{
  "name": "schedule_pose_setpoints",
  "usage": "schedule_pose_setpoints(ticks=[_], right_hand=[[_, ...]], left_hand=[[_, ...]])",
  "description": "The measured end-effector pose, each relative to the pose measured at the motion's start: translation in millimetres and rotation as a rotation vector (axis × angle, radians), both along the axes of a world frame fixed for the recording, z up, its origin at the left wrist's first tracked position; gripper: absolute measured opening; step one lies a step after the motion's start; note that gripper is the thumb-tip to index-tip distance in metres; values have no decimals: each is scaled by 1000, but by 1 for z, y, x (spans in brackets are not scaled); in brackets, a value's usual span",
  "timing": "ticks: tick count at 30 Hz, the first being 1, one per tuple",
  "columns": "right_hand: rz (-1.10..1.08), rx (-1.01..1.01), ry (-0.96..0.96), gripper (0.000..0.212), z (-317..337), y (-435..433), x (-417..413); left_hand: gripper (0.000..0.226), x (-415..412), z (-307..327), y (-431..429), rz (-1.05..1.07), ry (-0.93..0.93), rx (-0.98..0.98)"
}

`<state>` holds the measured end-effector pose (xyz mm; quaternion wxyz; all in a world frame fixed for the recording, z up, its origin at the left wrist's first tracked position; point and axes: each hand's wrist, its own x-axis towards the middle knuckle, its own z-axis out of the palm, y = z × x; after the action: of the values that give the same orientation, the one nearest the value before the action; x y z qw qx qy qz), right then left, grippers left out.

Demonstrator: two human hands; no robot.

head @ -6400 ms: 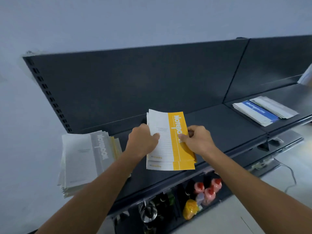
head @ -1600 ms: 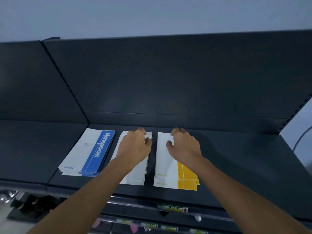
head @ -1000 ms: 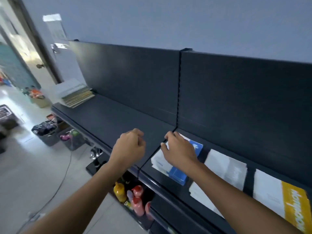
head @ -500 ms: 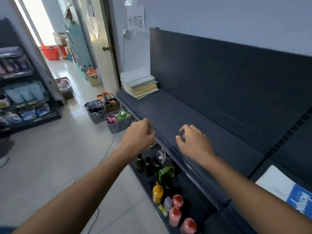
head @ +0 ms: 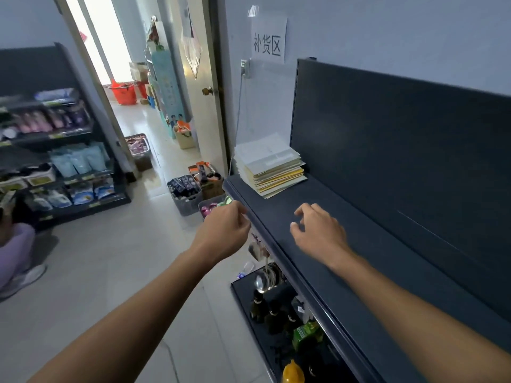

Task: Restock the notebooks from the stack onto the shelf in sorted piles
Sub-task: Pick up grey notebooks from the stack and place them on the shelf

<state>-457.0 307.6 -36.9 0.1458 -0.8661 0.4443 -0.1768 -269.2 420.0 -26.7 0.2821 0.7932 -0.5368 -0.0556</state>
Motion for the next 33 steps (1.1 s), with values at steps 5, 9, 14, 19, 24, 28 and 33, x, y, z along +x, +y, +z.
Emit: schedule_pose_setpoints(ticks=[5, 9, 14, 19, 24, 28, 33], right_hand=[[16, 19, 14, 23, -3, -42, 55], [-1, -20, 39, 16, -1, -63, 98], [-57, -37, 58, 18, 1, -87, 150], [-211, -94, 67, 18, 1, -102, 199], [-355, -82, 94, 24, -1, -116, 227], [-430, -52, 82, 29, -3, -126, 240], [-529, -19, 125, 28, -9, -139, 252]], left_hand=[[27, 52, -1, -33, 11, -3, 10], [25, 93, -4, -51, 25, 7, 9], [28, 148, -9, -77, 3, 45, 13], [27, 207, -13, -107, -58, 53, 19], [29, 255, -10, -136, -149, 48, -1], [31, 272, -7, -161, -249, 61, -12], [31, 273, 1, -208, -395, 41, -10]])
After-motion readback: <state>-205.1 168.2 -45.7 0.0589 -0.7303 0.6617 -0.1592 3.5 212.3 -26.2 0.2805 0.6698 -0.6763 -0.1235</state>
